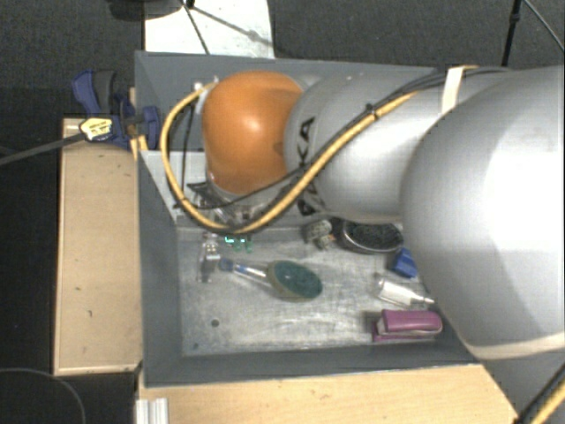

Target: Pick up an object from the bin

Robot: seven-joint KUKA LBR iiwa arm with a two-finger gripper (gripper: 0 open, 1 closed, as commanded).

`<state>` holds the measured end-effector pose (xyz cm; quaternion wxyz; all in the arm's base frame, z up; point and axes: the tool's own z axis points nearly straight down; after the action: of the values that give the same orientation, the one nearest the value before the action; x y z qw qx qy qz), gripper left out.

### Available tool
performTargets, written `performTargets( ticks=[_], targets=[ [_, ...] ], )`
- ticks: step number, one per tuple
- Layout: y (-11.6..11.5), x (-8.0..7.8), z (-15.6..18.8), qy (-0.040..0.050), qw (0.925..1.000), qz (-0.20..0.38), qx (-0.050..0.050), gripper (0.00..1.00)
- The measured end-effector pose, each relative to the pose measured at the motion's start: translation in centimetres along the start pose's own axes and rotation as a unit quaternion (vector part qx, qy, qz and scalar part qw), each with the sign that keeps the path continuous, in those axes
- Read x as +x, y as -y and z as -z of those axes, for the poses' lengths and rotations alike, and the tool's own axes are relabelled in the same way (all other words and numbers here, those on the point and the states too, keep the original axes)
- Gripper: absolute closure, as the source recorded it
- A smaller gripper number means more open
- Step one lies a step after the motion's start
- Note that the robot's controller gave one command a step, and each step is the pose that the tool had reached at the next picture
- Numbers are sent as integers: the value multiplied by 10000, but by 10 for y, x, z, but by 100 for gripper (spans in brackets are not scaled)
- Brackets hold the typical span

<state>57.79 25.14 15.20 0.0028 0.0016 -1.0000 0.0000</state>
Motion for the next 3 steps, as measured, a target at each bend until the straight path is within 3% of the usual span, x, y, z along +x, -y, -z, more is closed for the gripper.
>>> performTargets(
  ticks=[1, 2, 3],
  targets=[
    [59, -3, -84, 45, 9999, -147, -9, 0],
    [118, 23, -74, 22, 9999, -146, 12, 0],
    [114, 22, -74, 34, 9999, -149, -7, 100]
  ],
)
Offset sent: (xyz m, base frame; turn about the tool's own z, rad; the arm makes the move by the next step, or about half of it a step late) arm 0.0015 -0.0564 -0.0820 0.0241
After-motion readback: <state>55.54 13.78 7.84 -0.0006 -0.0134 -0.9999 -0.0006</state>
